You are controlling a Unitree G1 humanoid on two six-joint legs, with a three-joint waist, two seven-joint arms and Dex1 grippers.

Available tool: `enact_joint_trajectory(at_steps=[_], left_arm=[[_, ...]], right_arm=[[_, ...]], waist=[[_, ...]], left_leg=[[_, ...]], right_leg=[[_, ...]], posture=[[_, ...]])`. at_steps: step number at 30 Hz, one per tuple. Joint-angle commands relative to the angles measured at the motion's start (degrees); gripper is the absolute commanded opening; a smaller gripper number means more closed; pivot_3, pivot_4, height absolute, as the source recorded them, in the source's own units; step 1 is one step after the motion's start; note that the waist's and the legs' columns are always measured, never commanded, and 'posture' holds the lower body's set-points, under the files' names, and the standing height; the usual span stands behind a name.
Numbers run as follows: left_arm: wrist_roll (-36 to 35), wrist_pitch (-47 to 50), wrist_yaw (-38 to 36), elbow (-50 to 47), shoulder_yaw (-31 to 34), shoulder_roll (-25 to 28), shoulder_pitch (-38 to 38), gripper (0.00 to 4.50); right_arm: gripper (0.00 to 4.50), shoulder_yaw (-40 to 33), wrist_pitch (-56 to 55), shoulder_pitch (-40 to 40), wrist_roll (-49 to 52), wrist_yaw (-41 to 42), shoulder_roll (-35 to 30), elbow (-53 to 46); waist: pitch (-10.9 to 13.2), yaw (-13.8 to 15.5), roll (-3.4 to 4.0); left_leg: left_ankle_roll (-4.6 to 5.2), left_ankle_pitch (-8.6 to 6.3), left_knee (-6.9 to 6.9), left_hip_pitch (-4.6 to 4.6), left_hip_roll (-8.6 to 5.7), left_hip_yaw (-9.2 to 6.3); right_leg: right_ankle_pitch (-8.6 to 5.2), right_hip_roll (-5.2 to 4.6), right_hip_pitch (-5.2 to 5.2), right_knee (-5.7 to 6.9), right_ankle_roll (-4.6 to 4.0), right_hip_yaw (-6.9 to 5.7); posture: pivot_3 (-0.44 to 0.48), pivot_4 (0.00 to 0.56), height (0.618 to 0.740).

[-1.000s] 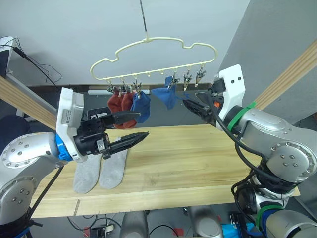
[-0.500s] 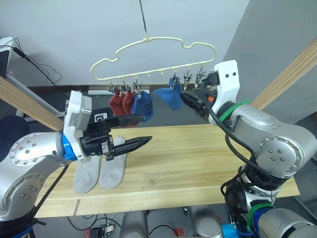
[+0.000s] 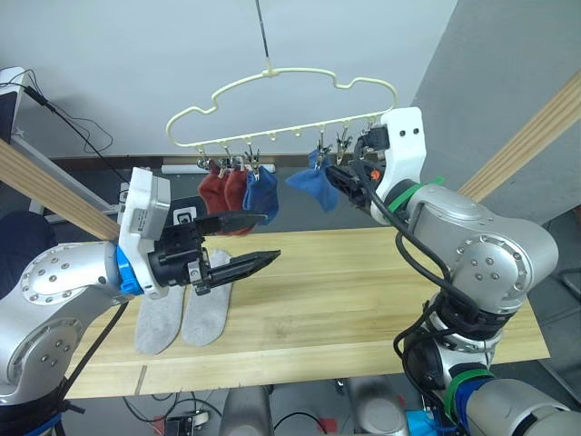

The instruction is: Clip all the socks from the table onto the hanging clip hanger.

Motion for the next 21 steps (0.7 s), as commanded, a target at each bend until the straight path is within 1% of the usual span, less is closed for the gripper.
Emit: enact_joint_trajectory(at_steps=[1, 11, 21], left_arm=[[0.59, -1.38, 0.11, -1.84, 1.39, 0.48, 0.17, 2.96], [1.35, -1.41, 0.68, -2.02, 1.45, 0.37, -0.12, 2.96], [1.37, -1.03, 2.55, -3.04, 1.69, 0.51, -0.05, 2.96]], right_arm=[[2.52, 0.39, -2.34, -1.00, -0.94, -0.18, 0.20, -0.96], [2.52, 1.23, -6.42, -1.35, -3.41, -0.64, -0.07, 2.75], [2.52, 2.60, -12.88, -3.06, -4.18, 0.13, 0.16, 9.03]], waist=[[0.00, 0.01, 0.00], [0.00, 0.03, 0.00], [0.00, 0.08, 0.00]], left_leg=[[0.00, 0.00, 0.00, 0.00, 0.00, 0.00], [0.00, 0.00, 0.00, 0.00, 0.00, 0.00], [0.01, 0.01, 0.00, 0.00, 0.00, -0.01]], right_leg=[[0.00, 0.00, 0.00, 0.00, 0.00, 0.00], [0.00, 0.00, 0.00, 0.01, 0.00, 0.00], [0.02, 0.00, 0.00, 0.03, -0.03, -0.01]], posture=[[-0.187, 0.304, 0.740], [-0.170, 0.295, 0.740], [-0.163, 0.292, 0.740]])
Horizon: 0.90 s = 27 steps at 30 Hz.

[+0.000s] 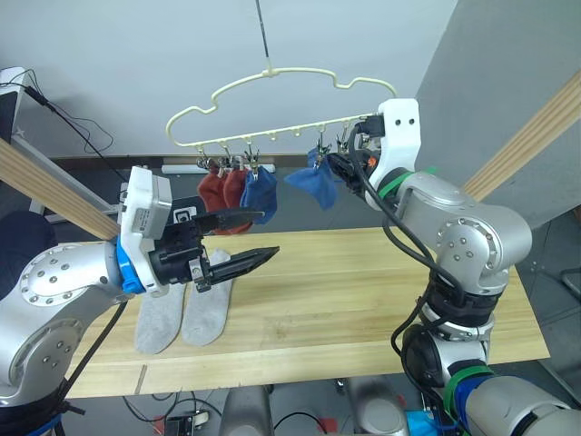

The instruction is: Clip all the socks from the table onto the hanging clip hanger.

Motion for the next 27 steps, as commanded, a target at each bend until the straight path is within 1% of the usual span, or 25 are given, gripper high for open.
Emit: enact_joint_trajectory(at_steps=[1, 4, 5, 21, 23, 27], left_arm=[[-0.30, -0.75, 0.56, -2.25, 1.77, 0.55, 0.07, 2.96], [-0.53, -0.51, 1.25, -2.72, 1.97, 0.51, 0.30, 2.96], [-0.61, -0.46, 1.41, -2.92, 2.06, 0.47, 0.46, 2.96], [-0.11, -0.94, 2.07, -3.20, 1.96, 0.33, 1.13, 2.96], [-0.20, -0.92, 2.15, -3.18, 1.96, 0.26, 1.14, 2.96], [-0.10, -0.99, 2.14, -3.24, 1.98, 0.21, 1.33, 2.96]], right_arm=[[2.52, 0.47, -2.56, -1.05, 0.15, 0.54, 0.08, -0.47], [2.52, 0.88, -3.94, -1.18, -0.14, 0.54, -0.21, 0.78], [2.52, 0.99, -4.28, -1.24, -0.21, 0.50, -0.25, 1.10], [2.52, 1.13, -5.21, -1.64, -0.03, 0.21, -1.21, 1.74], [2.16, 1.19, -5.20, -1.64, 0.05, 0.25, -1.23, 1.79], [2.16, 1.19, -5.27, -1.54, 0.11, 0.27, -1.27, 1.91]], waist=[[0.00, 0.02, 0.00], [0.00, 0.02, 0.00], [0.00, 0.02, 0.00], [0.00, 0.25, 0.00], [0.00, 0.25, 0.00], [0.00, 0.26, 0.00]], left_leg=[[0.00, 0.00, 0.00, 0.00, 0.00, 0.00], [0.00, 0.00, 0.00, -0.01, -0.01, 0.01], [0.00, 0.00, 0.00, -0.01, -0.01, 0.01], [-0.01, 0.02, 0.01, 0.00, 0.00, -0.01], [-0.01, 0.02, 0.01, 0.00, 0.00, -0.01], [-0.01, 0.02, 0.01, 0.00, 0.00, -0.01]], right_leg=[[0.00, 0.00, 0.00, -0.01, 0.00, 0.00], [0.00, -0.01, 0.00, -0.01, 0.00, 0.01], [0.00, -0.01, 0.00, 0.00, 0.00, 0.00], [0.01, -0.01, 0.00, 0.03, -0.01, 0.00], [0.01, -0.01, 0.00, 0.03, -0.01, 0.00], [0.01, -0.01, 0.00, 0.04, -0.01, -0.01]], posture=[[-0.163, 0.292, 0.740], [-0.163, 0.292, 0.740], [-0.129, 0.289, 0.740], [-0.129, 0.288, 0.740], [-0.129, 0.288, 0.740], [-0.128, 0.287, 0.740]])
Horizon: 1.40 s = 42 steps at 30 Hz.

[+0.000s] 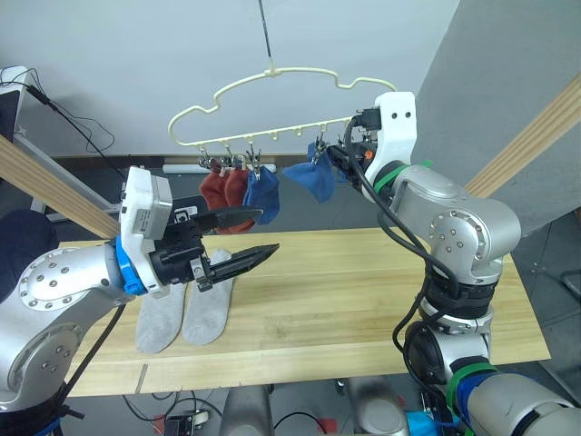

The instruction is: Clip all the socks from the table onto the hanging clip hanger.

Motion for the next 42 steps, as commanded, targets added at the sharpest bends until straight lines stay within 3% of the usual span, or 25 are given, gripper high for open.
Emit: enact_joint_trajectory(at_steps=[1, 36, 39, 42], left_arm=[[-0.21, -1.06, 0.11, -2.01, 1.61, 0.20, 0.55, 2.96], [0.42, -1.68, 2.17, -3.04, 0.99, -0.61, 1.41, 2.96], [0.37, -1.69, 2.24, -3.04, 1.01, -0.56, 1.57, 2.96], [0.28, -1.65, 2.47, -3.16, 0.91, -0.55, 1.68, 2.96]], right_arm=[[2.16, 0.52, -0.91, -1.25, 0.20, 0.14, 0.00, -1.77], [2.16, 2.15, -7.17, -4.88, 0.14, 1.13, -0.32, 5.26], [1.55, 2.15, -7.08, -4.72, 0.04, 0.92, -0.32, 5.13], [0.58, 2.08, -7.08, -4.48, -0.08, 0.74, -0.36, 5.05]], waist=[[0.00, 0.00, 0.00], [0.00, 1.17, 0.00], [0.00, 1.27, 0.00], [0.00, 1.27, 0.00]], left_leg=[[0.00, 0.00, 0.00, 0.00, 0.00, 0.00], [0.00, 0.05, 0.02, 0.00, 0.00, -0.01], [0.00, 0.05, 0.02, 0.00, 0.00, -0.01], [0.00, 0.05, 0.02, 0.00, 0.00, -0.01]], right_leg=[[0.00, 0.00, 0.00, 0.00, 0.00, 0.00], [0.02, 0.00, -0.01, 0.05, -0.03, -0.02], [0.02, 0.00, -0.01, 0.05, -0.04, -0.02], [0.02, 0.00, -0.01, 0.05, -0.04, -0.02]], posture=[[-0.127, 0.286, 0.740], [-0.114, 0.281, 0.740], [-0.114, 0.281, 0.740], [-0.112, 0.283, 0.740]])
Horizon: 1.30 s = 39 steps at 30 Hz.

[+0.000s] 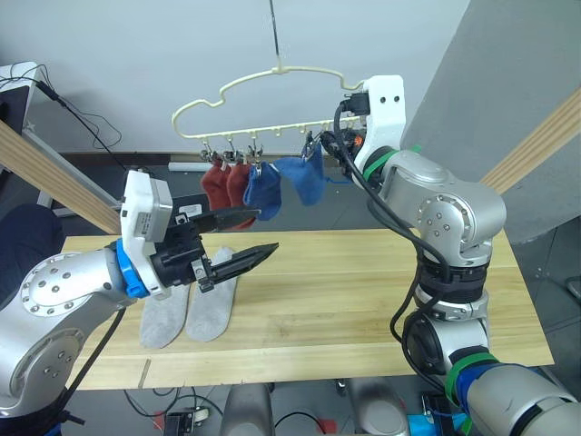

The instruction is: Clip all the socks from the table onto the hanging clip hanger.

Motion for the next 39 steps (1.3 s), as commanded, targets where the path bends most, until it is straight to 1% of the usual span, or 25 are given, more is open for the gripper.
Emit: enact_joint_trajectory(at_steps=[1, 3, 8, 10, 13, 15, 17, 20, 23, 26, 30, 33, 35, 39], left_arm=[[-0.15, -0.88, 0.38, -2.24, 0.90, -0.07, 0.24, 2.96], [-0.10, -0.86, 0.40, -2.23, 0.89, 0.00, 0.24, 2.96], [0.08, -0.57, 1.51, -1.97, 0.66, -0.34, 0.05, 2.96], [1.31, 0.32, 3.63, -1.70, 0.02, -0.24, -0.04, 2.96], [1.31, 3.16, 7.50, -0.73, 0.24, -0.20, 0.62, 2.96], [0.84, 8.51, 11.72, 0.83, 0.36, 0.20, 2.70, 2.96], [2.57, 11.83, 14.78, 0.98, -0.84, 0.76, 3.99, 2.96], [4.21, 15.09, 17.59, 0.53, -2.29, 1.05, 4.27, 2.96], [10.15, 17.69, 22.91, 0.87, -5.99, 0.34, 5.65, 2.96], [16.73, 20.43, 27.70, 1.58, -12.08, 0.06, 4.50, 2.96], [21.56, 23.24, 29.43, 3.95, -16.08, 0.21, 2.90, 2.96], [24.16, 24.04, 32.40, 9.79, -17.02, -4.93, -0.27, 2.96], [26.38, 25.23, 33.34, 11.89, -17.39, -6.15, -1.23, 2.96], [28.35, 24.79, 31.90, 15.65, -17.35, -7.40, -2.78, 2.96]], right_arm=[[0.34, 0.32, -1.47, -0.46, -0.08, 0.02, -0.05, -1.78], [0.02, 0.28, -1.47, -0.45, -0.09, -0.01, -0.08, -1.76], [0.02, 0.20, -1.57, -0.52, -0.39, -0.45, 0.03, -1.61], [0.02, 0.09, -1.44, -0.52, -0.38, -0.47, 0.07, -1.62], [0.02, 0.06, -1.22, -0.49, -0.38, -0.60, 0.15, -1.87], [0.02, -0.13, -0.85, -0.44, -0.23, -0.71, 0.21, -2.26], [0.02, -0.21, -0.66, -0.42, -0.16, -0.79, 0.26, -2.50], [0.02, -0.23, -0.52, -0.45, -0.10, -0.95, 0.33, -2.62], [0.02, -0.20, -0.25, -0.29, 0.01, -1.21, 0.42, -3.02], [0.02, -0.31, 0.02, -0.29, 0.11, -1.22, 0.27, -3.26], [0.02, -0.30, 0.70, -0.15, 0.16, -1.47, 0.41, -3.92], [0.02, -0.62, 1.65, 0.05, 0.30, -1.42, 0.14, -4.37], [0.02, -0.60, 2.03, 0.14, 0.24, -1.49, 0.12, -4.67], [0.02, -0.80, 3.18, 0.32, 0.19, -1.63, -0.18, -5.54]], waist=[[0.00, 0.00, 0.00], [0.00, 0.00, 0.00], [0.00, 0.00, 0.00], [0.00, 0.00, 0.00], [0.00, -0.01, 0.00], [0.00, -0.05, 0.00], [0.00, -0.09, 0.00], [0.00, 0.14, 0.00], [0.00, 0.14, 0.00], [0.00, 0.20, 0.00], [0.00, 0.17, 0.00], [0.00, 0.27, 0.00], [0.00, 0.18, -0.01], [0.00, 0.10, 0.00]], left_leg=[[0.00, 0.00, 0.00, 0.00, 0.00, 0.00], [0.00, 0.00, 0.00, 0.00, 0.00, 0.00], [0.00, 0.00, 0.00, 0.00, 0.00, 0.00], [0.00, 0.00, 0.00, 0.00, 0.00, 0.00], [0.01, 0.00, 0.00, 0.00, 0.00, 0.00], [0.01, 0.00, 0.00, 0.00, 0.00, 0.00], [0.01, 0.00, -0.01, 0.02, 0.01, 0.02], [0.01, 0.01, 0.00, 0.01, 0.01, -0.03], [0.02, 0.01, 0.02, 0.02, -0.02, 0.00], [0.02, 0.01, 0.00, 0.02, -0.01, -0.02], [0.02, 0.01, 0.03, 0.02, -0.01, -0.01], [0.04, 0.03, 0.04, 0.03, -0.03, -0.02], [0.05, 0.03, 0.09, 0.03, -0.03, -0.02], [0.05, 0.03, 0.07, 0.03, -0.01, -0.01]], right_leg=[[0.00, 0.00, 0.00, 0.00, 0.00, 0.00], [0.00, 0.00, 0.00, 0.00, 0.00, 0.00], [0.00, 0.00, 0.00, 0.00, 0.00, 0.00], [0.00, 0.00, 0.00, 0.00, 0.00, 0.00], [0.00, 0.00, 0.00, 0.01, 0.00, 0.00], [0.00, 0.00, 0.00, 0.01, 0.00, 0.01], [0.00, 0.00, -0.01, 0.03, 0.00, 0.02], [0.00, 0.01, -0.01, 0.04, 0.00, -0.02], [0.00, 0.00, 0.00, 0.05, 0.00, 0.02], [0.00, 0.00, -0.02, 0.08, -0.01, 0.00], [0.01, 0.01, -0.04, 0.13, -0.01, 0.01], [0.01, 0.00, -0.04, 0.19, -0.01, 0.00], [0.01, 0.01, -0.04, 0.21, -0.02, 0.00], [0.01, 0.01, -0.08, 0.24, -0.02, 0.01]], posture=[[-0.112, 0.283, 0.740], [-0.112, 0.283, 0.740], [-0.112, 0.284, 0.740], [-0.112, 0.284, 0.740], [-0.111, 0.289, 0.740], [-0.110, 0.295, 0.740], [-0.110, 0.296, 0.740], [-0.110, 0.298, 0.740], [-0.116, 0.298, 0.740], [-0.118, 0.299, 0.740], [-0.128, 0.309, 0.740], [-0.135, 0.314, 0.740], [-0.138, 0.316, 0.740], [-0.162, 0.324, 0.740]])
